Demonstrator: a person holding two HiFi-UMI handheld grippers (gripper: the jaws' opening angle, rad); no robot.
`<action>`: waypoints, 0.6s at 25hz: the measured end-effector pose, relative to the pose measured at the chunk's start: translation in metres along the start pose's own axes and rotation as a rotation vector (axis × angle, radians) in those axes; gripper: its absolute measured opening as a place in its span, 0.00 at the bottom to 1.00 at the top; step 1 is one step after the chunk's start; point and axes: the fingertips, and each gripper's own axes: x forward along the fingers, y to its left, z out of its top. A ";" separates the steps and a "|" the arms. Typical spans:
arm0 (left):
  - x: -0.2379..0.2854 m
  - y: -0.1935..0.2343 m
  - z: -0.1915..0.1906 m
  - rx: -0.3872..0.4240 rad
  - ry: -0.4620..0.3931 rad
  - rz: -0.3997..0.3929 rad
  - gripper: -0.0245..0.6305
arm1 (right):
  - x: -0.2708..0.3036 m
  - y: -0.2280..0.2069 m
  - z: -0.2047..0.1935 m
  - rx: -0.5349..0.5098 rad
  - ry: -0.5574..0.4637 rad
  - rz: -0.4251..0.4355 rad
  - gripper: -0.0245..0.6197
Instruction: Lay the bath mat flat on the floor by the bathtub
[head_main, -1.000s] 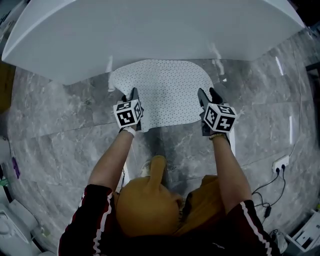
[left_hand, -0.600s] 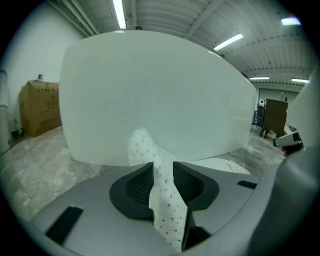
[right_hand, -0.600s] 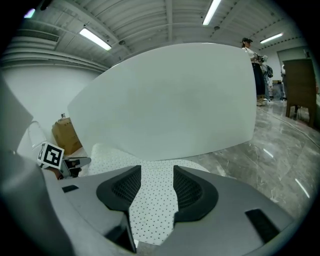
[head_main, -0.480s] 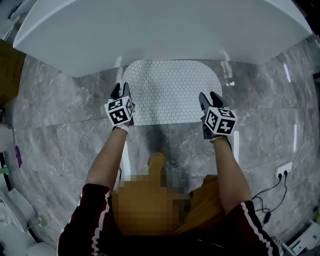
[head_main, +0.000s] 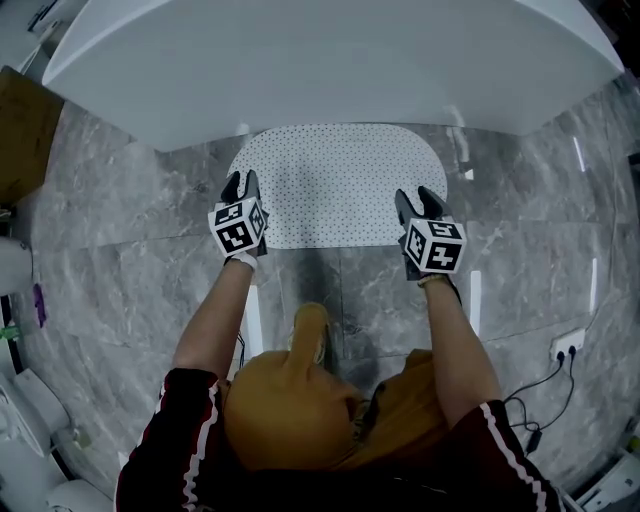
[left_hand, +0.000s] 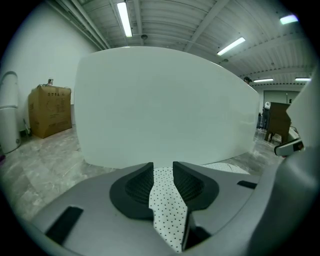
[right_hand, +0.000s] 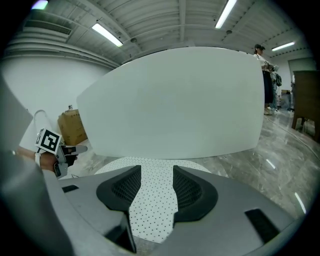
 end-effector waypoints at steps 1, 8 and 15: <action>-0.001 -0.001 0.001 -0.002 -0.002 -0.004 0.24 | -0.002 -0.001 0.002 -0.005 -0.005 -0.004 0.38; -0.015 -0.018 0.031 -0.004 -0.058 -0.045 0.24 | -0.019 -0.012 0.011 -0.008 -0.044 -0.033 0.38; -0.047 -0.023 0.088 0.091 -0.125 -0.106 0.24 | -0.026 -0.020 0.018 -0.031 -0.040 -0.066 0.37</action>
